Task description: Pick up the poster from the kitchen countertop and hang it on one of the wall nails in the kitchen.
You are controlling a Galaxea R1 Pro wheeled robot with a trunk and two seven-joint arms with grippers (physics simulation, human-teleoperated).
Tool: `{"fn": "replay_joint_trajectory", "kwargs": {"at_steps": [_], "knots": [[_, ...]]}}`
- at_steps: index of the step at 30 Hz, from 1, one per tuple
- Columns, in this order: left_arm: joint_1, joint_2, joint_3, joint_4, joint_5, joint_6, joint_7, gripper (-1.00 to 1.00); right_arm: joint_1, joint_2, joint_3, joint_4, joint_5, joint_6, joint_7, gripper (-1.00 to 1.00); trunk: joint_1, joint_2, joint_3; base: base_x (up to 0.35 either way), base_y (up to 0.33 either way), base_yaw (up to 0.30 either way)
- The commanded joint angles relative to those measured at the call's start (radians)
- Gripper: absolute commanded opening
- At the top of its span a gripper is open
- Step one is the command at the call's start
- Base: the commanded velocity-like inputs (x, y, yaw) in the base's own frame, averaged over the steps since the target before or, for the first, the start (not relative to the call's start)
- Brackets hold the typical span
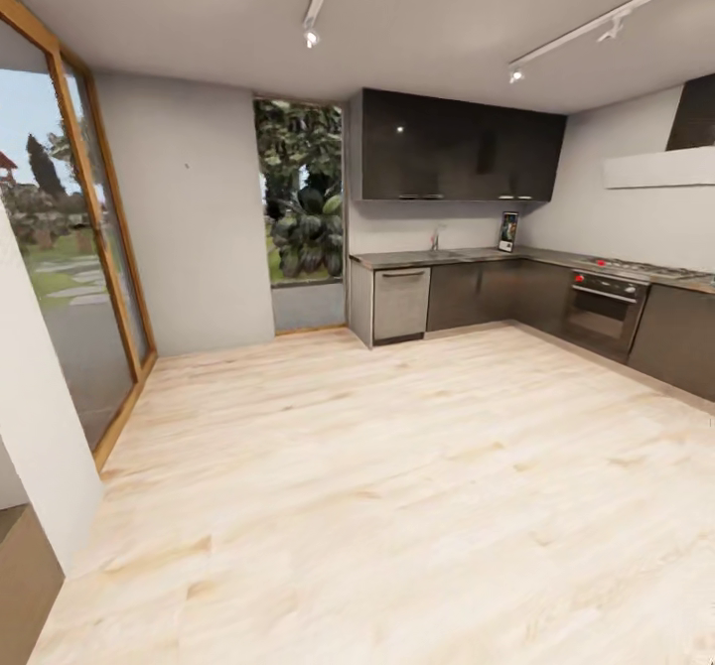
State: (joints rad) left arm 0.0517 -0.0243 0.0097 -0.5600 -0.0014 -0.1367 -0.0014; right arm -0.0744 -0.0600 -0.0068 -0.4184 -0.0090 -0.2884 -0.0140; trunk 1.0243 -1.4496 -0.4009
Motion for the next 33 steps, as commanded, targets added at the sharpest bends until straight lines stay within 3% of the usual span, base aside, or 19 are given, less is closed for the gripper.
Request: {"fn": "replay_joint_trajectory", "kwargs": {"at_steps": [1,25,33], "knots": [[0.000,0.000,0.001,-0.001,0.000,-0.001,0.000,1.00,-0.001,0.000,0.000,0.001,-0.001,-0.003,-0.001,1.00,0.001,0.000,-0.001,0.334,0.000,-0.294],[0.001,0.000,0.001,-0.001,0.000,-0.001,0.000,1.00,-0.001,0.000,-0.001,0.001,0.000,-0.003,-0.001,1.00,0.001,0.000,-0.001,0.334,0.000,-0.294],[0.000,0.000,0.001,-0.001,-0.001,-0.001,0.000,1.00,-0.001,0.000,0.000,0.001,0.000,-0.003,-0.001,1.00,0.001,0.000,-0.001,0.334,0.000,-0.063]]}}
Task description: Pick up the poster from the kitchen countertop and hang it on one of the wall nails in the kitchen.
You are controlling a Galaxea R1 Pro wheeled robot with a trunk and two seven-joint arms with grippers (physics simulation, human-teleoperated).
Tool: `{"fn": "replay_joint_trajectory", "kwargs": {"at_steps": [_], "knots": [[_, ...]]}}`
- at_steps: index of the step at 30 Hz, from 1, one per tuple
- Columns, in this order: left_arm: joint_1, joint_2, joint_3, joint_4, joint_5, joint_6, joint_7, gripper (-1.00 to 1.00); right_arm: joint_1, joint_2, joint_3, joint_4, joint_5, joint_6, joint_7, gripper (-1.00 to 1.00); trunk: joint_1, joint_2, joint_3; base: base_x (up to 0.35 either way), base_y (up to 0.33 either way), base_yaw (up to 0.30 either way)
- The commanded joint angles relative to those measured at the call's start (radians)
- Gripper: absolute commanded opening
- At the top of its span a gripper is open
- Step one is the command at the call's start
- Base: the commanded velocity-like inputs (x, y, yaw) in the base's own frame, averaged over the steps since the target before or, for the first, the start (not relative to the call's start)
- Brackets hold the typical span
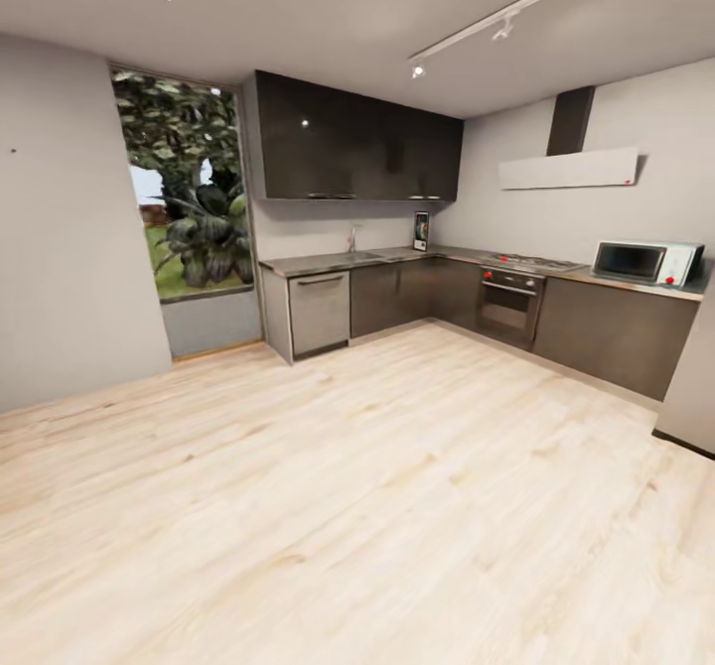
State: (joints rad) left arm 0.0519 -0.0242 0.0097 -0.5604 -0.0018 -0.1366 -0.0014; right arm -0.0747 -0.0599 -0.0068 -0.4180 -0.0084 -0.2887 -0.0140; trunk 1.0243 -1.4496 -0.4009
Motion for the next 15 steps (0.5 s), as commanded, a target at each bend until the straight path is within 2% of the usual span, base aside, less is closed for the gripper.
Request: {"fn": "replay_joint_trajectory", "kwargs": {"at_steps": [1,15], "knots": [[0.000,0.000,0.001,-0.001,0.000,-0.002,0.000,1.00,-0.001,0.000,-0.001,0.000,-0.001,-0.003,-0.001,1.00,0.001,0.000,-0.001,0.334,0.000,-0.004],[0.000,0.000,0.001,-0.001,-0.001,-0.002,0.000,1.00,-0.001,0.000,0.001,0.001,-0.001,-0.003,-0.001,1.00,0.001,0.000,-0.001,0.334,0.000,-0.001]]}}
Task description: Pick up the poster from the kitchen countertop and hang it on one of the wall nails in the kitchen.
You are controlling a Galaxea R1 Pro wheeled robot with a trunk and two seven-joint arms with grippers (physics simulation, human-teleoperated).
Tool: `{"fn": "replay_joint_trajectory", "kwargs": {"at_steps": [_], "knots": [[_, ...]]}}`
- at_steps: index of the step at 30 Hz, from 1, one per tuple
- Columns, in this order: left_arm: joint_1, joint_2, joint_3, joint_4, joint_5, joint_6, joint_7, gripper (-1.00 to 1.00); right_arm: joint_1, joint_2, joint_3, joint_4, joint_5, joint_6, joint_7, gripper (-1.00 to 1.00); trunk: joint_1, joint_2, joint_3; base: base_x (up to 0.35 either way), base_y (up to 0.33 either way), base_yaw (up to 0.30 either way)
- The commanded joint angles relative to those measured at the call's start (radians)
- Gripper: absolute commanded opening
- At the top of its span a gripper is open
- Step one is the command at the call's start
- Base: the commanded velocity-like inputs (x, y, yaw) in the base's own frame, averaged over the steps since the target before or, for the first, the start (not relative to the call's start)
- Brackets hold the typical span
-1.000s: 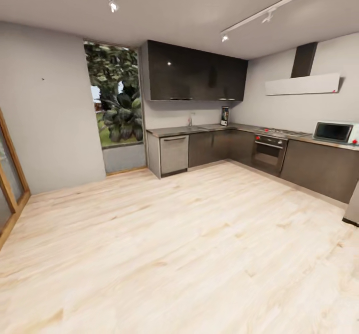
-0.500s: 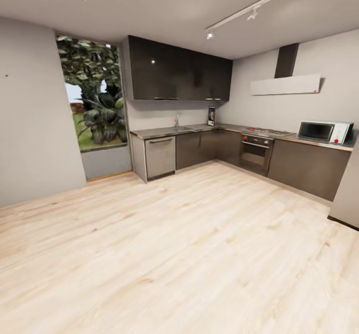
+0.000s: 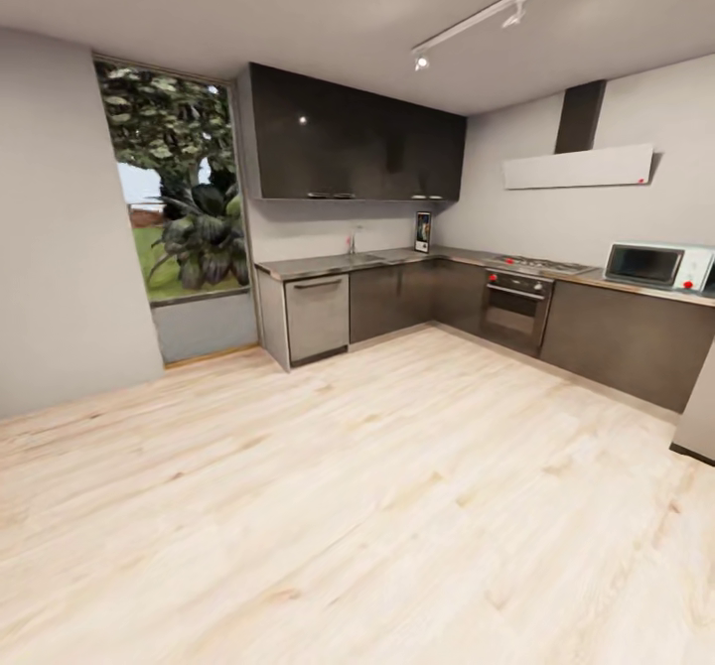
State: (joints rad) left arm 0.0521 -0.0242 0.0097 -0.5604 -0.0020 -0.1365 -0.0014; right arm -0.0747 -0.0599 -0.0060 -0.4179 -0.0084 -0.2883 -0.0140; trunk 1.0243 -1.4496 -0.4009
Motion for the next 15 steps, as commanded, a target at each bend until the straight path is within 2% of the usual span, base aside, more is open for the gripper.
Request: {"fn": "replay_joint_trajectory", "kwargs": {"at_steps": [1,15], "knots": [[0.000,0.000,0.001,-0.001,0.000,-0.002,0.000,1.00,0.000,0.000,0.000,0.001,-0.001,-0.003,-0.001,1.00,0.001,0.000,-0.001,0.334,0.000,0.000],[0.000,0.000,0.001,-0.001,-0.001,-0.002,0.000,1.00,0.000,0.000,0.000,0.000,-0.001,-0.003,-0.001,1.00,0.001,0.000,-0.001,0.334,-0.003,0.000]]}}
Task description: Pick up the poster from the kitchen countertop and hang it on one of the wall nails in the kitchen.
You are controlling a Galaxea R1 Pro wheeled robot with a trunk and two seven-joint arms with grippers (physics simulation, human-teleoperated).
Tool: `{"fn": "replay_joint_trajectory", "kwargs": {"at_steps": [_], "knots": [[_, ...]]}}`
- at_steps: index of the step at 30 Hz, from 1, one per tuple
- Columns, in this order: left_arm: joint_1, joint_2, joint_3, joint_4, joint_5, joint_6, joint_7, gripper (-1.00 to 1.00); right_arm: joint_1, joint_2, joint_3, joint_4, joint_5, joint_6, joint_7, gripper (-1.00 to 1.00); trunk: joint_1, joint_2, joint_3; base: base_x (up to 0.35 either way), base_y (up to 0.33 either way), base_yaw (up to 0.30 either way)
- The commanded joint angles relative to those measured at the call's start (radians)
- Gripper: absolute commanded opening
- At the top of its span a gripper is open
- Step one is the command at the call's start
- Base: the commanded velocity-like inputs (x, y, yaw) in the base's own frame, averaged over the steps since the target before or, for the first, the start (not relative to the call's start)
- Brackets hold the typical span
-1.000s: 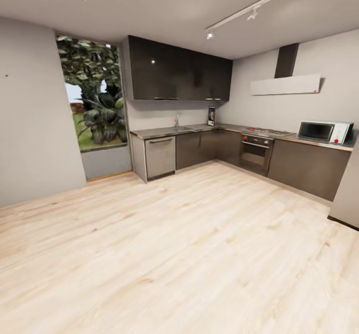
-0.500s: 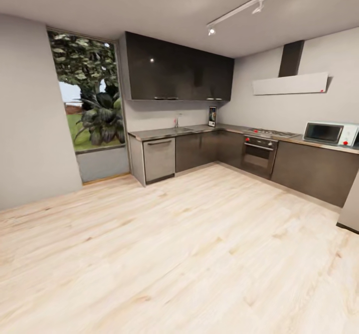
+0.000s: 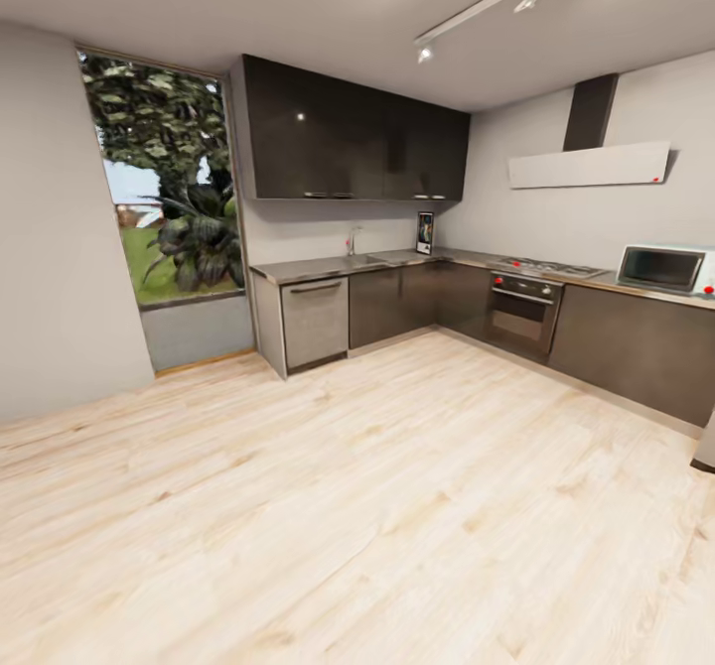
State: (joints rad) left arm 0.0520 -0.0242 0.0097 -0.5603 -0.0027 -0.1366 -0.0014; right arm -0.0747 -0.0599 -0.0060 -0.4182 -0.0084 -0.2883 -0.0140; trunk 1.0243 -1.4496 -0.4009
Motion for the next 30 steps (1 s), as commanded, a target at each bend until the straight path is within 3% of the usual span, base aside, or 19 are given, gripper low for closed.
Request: {"fn": "replay_joint_trajectory", "kwargs": {"at_steps": [1,30], "knots": [[0.000,0.000,0.001,-0.001,0.000,-0.001,0.000,1.00,0.000,0.000,0.000,0.001,-0.001,-0.003,-0.001,1.00,0.001,0.000,-0.001,0.334,-0.036,0.000],[0.000,0.000,0.001,-0.001,0.000,-0.001,0.000,1.00,0.000,0.000,0.000,0.001,-0.001,-0.004,-0.001,1.00,0.001,0.000,-0.001,0.320,-0.140,0.000]]}}
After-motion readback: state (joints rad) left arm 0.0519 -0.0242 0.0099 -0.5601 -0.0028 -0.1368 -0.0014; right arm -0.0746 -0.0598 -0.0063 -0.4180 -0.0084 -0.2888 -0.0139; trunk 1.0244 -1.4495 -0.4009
